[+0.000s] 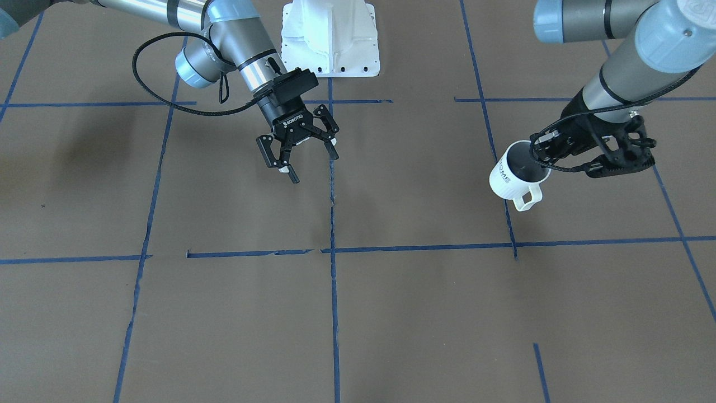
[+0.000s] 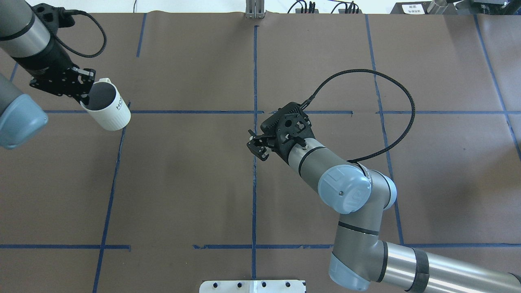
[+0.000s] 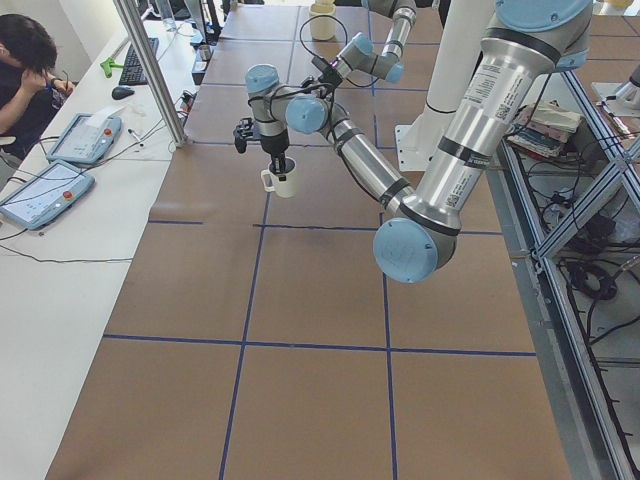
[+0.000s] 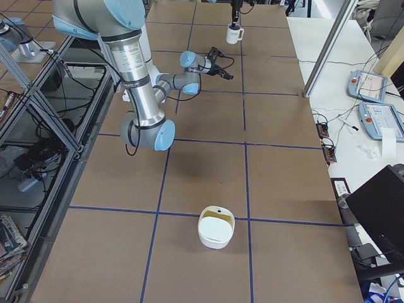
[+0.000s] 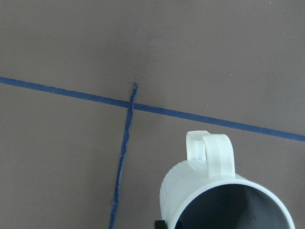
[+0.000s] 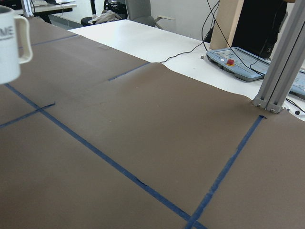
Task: Left arm hands cup to right arm to dump lemon
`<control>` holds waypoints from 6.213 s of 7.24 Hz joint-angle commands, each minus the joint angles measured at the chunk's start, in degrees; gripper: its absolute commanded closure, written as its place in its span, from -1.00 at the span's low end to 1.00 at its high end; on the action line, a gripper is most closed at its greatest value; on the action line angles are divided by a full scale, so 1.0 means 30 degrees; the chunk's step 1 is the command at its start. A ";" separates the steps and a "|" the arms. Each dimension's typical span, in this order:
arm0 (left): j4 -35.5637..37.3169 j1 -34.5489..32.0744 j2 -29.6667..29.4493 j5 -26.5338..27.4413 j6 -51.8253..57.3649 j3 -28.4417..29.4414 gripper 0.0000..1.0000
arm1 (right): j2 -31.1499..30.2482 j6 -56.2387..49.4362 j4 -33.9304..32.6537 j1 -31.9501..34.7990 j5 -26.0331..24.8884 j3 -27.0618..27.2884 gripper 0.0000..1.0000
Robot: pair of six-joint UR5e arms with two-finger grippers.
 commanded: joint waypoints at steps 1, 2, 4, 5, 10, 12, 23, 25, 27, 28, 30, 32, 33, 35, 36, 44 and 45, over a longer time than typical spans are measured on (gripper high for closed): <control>0.0012 -0.0224 0.1883 0.0804 0.2079 -0.0858 1.00 | 0.0110 0.1717 -0.3227 0.1863 0.3663 0.0518 -1.00; -0.0017 -0.0224 0.2268 0.1014 0.2200 -0.1065 1.00 | 0.0139 0.1754 -0.6461 0.3528 0.7490 0.1711 -1.00; -0.1704 -0.0195 0.3902 0.1046 0.2260 -0.1359 1.00 | 0.0110 0.1755 -1.1923 0.6576 1.3593 0.3010 -1.00; -0.3167 -0.0195 0.4986 0.0930 0.2202 -0.1186 1.00 | -0.0296 0.1465 -1.2581 0.8245 1.5943 0.2954 -1.00; -0.9468 -0.0195 0.7984 0.0870 0.3051 0.1913 1.00 | -0.4831 -0.5939 -1.2646 1.5510 2.2020 0.3186 -1.00; -1.2458 -0.0195 0.8220 0.0812 0.2906 0.3643 1.00 | -0.5980 -0.7587 -1.2675 1.7076 2.3085 0.3188 -1.00; -0.3423 -0.9712 0.8187 -0.1180 1.7580 0.3299 -1.00 | -1.2744 -1.1048 -1.2763 2.1409 2.3928 0.3481 -1.00; -0.3474 -0.9745 0.8657 -0.1732 1.7495 0.3240 -1.00 | -1.3307 -1.0816 -1.2763 2.1885 2.4023 0.3511 -1.00; -0.3592 -0.9746 0.8775 -0.1855 1.7494 0.3211 -1.00 | -1.3511 -1.0376 -1.2734 2.1885 2.3965 0.3393 -1.00; -0.3650 -0.9746 0.9356 -0.1855 1.7495 0.2921 -1.00 | -1.3542 -1.0374 -1.2734 2.1885 2.3936 0.3393 -1.00; -0.3563 -0.9775 0.9478 -0.1826 1.7553 0.2568 -1.00 | -1.3718 -1.0374 -1.2734 2.1885 2.3964 0.3451 -1.00; -0.3475 -0.9775 1.0442 -0.1709 1.7436 0.2566 -1.00 | -1.3689 -1.0665 -1.2734 2.2001 2.3731 0.3539 -1.00; -0.3475 -0.9746 1.0446 -0.1766 1.7436 0.2595 -1.00 | -1.3689 -1.0783 -1.2734 2.2031 2.3150 0.3655 -1.00; -0.3475 -0.9717 1.0648 -0.1592 1.7494 0.2566 -1.00 | -1.3980 -1.1164 -1.2734 2.1944 2.2618 0.3715 -1.00; -0.3446 -0.9745 1.0796 -0.1620 1.7524 0.2392 -1.00 | -1.4040 -1.1136 -1.2705 2.1944 2.2501 0.3715 -1.00; -0.3475 -0.9717 1.0856 -0.1591 1.7495 0.2332 -1.00 | -1.4040 -1.0931 -1.2559 2.1915 2.2470 0.3569 -1.00; -0.3504 -0.9716 1.0856 -0.1591 1.7495 0.2303 -1.00 | -1.4040 -1.0902 -1.2558 2.1914 2.2470 0.3569 -1.00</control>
